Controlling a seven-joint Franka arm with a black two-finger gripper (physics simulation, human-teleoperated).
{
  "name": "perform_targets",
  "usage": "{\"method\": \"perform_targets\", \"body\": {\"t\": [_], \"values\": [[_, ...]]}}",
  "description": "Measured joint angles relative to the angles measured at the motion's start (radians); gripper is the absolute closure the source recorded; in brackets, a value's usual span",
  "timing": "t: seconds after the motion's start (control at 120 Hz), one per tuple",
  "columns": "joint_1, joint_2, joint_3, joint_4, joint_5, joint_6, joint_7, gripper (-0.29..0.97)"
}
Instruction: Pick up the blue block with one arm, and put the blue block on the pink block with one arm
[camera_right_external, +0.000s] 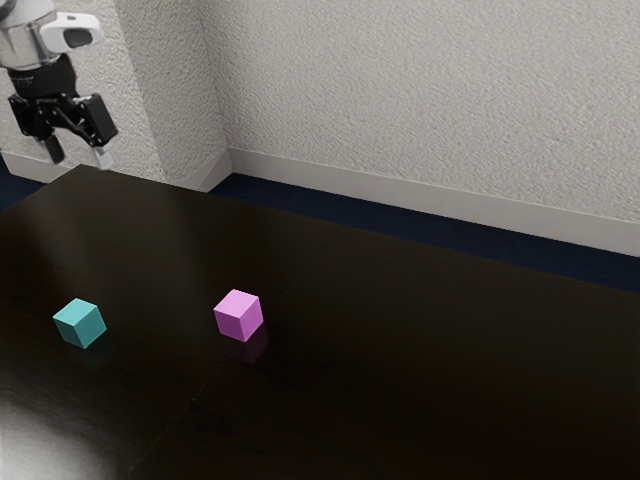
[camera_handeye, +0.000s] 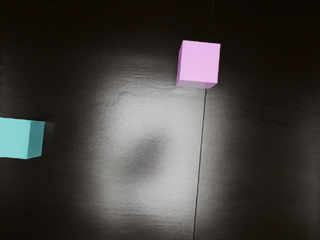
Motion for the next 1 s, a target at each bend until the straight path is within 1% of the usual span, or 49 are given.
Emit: {"method": "perform_targets", "body": {"t": [0.075,0.125,0.15,0.2,0.242,0.333,0.383,0.417,0.525,0.608,0.667,0.783,1.0], "values": [[0.008,-0.001,0.008,-0.005,0.000,0.014,0.007,0.00],[0.016,-0.008,0.011,-0.043,0.001,0.024,0.011,0.00],[0.040,-0.017,0.013,-0.079,0.006,0.030,0.012,0.00],[0.088,-0.039,0.021,-0.137,0.038,0.045,0.012,0.00],[0.108,-0.050,0.025,-0.178,0.055,0.059,0.011,0.00],[0.149,-0.057,0.029,-0.258,0.067,0.092,-0.002,0.00],[0.189,-0.069,0.034,-0.373,0.077,0.160,-0.011,0.00],[0.205,-0.065,0.035,-0.423,0.091,0.210,-0.014,0.00],[0.232,0.009,0.037,-0.499,0.120,0.375,0.003,0.00],[0.261,0.041,0.037,-0.576,0.129,0.525,0.028,0.00],[0.285,0.087,0.037,-0.592,0.129,0.620,0.045,0.00],[0.302,0.155,0.037,-0.597,0.129,0.772,0.078,0.00],[0.327,0.277,0.035,-0.590,0.118,0.966,0.154,0.00]]}}
